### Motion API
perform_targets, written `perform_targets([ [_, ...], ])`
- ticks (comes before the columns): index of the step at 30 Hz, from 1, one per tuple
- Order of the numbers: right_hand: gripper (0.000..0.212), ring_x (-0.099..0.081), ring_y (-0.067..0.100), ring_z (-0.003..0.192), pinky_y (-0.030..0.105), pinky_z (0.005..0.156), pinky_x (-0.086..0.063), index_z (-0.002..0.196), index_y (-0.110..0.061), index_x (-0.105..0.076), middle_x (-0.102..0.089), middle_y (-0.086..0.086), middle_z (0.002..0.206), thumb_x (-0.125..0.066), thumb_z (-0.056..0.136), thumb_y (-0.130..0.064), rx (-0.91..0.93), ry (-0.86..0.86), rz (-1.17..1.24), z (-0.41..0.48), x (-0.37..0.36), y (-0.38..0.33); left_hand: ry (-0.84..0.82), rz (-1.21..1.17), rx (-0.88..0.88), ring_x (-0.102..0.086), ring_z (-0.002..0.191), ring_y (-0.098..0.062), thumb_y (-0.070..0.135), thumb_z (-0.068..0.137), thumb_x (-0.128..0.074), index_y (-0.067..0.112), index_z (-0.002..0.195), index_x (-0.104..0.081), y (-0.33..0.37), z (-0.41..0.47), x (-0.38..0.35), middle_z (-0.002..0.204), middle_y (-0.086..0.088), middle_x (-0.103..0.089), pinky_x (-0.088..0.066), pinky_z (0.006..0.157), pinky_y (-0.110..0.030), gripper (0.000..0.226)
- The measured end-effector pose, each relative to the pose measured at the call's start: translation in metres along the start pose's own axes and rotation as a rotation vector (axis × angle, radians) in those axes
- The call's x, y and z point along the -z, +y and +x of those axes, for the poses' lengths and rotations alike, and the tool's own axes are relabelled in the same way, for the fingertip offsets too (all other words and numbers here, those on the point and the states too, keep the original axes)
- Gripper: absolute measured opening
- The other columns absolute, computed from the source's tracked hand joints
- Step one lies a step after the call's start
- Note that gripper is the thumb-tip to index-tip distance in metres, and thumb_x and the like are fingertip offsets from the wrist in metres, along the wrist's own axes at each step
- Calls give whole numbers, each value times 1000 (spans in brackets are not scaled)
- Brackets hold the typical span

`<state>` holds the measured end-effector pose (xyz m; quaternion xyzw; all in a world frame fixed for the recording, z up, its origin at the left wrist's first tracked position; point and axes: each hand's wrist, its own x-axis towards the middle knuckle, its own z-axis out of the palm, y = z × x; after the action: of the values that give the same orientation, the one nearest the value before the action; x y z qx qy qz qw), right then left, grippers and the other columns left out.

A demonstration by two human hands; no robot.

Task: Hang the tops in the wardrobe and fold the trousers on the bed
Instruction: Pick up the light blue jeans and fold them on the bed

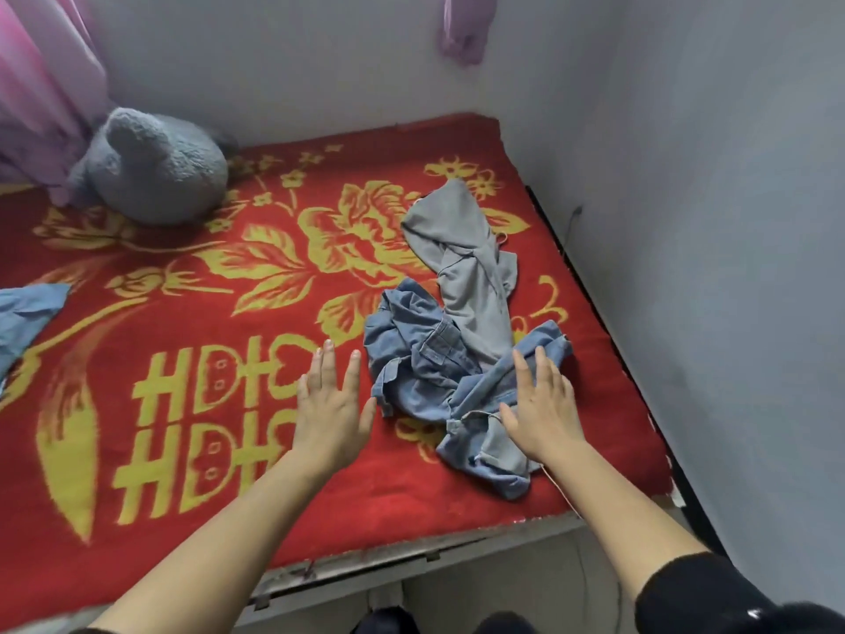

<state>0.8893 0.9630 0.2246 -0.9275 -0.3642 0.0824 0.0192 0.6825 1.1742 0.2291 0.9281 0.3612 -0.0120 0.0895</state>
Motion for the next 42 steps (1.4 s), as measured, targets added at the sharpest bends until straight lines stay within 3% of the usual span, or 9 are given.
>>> perform_targets([
  [9,77,-22,39,146,49,116,-26,156,-10,-18,-15,25,160,-58,93,-28,78,-211,124,120,-116,26,-204,-51,120,-2,150,-33,46,94,-49,18,156,-16,46,101,-117,162,-19,0,-24,116,-50,75],
  [20,96,-4,33,151,47,121,-10,156,-23,12,-2,19,163,-56,93,-49,52,-182,591,267,-231,-15,-128,-857,967,-25,146,-24,51,101,-28,12,155,-20,29,223,-257,160,-6,-25,-19,118,-37,67],
  [23,107,-32,33,142,49,119,-22,156,-19,15,-38,16,152,-62,88,-45,63,-261,624,300,-239,-22,-103,-924,1060,-44,133,-27,57,94,-32,10,143,-44,23,233,-281,147,-9,-46,-34,112,-44,69],
  [25,107,-54,33,121,43,106,-40,158,-25,4,-64,8,126,-66,80,-42,105,-450,555,302,-243,-17,-104,-984,1113,-56,117,-26,62,93,-31,12,129,-58,23,229,-290,131,-6,-59,-43,104,-42,67],
  [29,86,-62,22,112,37,95,-46,142,-52,-34,-69,-11,117,-61,61,-52,103,-628,586,251,-250,6,-201,-1170,1185,-64,105,-22,82,82,-35,20,111,-67,31,198,-288,112,-1,-69,-47,99,-37,75],
  [32,70,-64,21,101,44,96,-47,129,-55,-43,-71,-15,98,-61,62,-51,134,-679,517,205,-249,27,-328,-1232,1147,-65,101,-18,90,70,-41,19,119,-66,35,170,-286,109,2,-70,-48,98,-35,90],
  [36,52,-66,15,99,36,86,-52,113,-52,-48,-70,-16,101,-63,64,-62,191,-881,440,192,-239,49,-324,-1561,1059,-70,100,-23,43,82,-72,18,116,-66,30,169,-283,108,-5,-73,-54,93,-42,43],
  [40,81,-54,3,122,31,111,-37,120,-38,-64,-63,-19,126,-38,70,-96,120,-1072,580,221,-227,38,-289,-1667,866,-61,70,-21,-15,68,-47,4,88,-61,19,185,-273,78,-10,-61,-50,66,-30,30],
  [42,87,-61,7,104,27,100,-41,99,-29,-71,-70,-11,106,-24,71,-96,-15,-1054,607,241,-220,27,-346,-1606,800,-56,67,-21,-16,58,-46,6,78,-57,17,185,-271,72,-11,-55,-46,64,-30,32],
])
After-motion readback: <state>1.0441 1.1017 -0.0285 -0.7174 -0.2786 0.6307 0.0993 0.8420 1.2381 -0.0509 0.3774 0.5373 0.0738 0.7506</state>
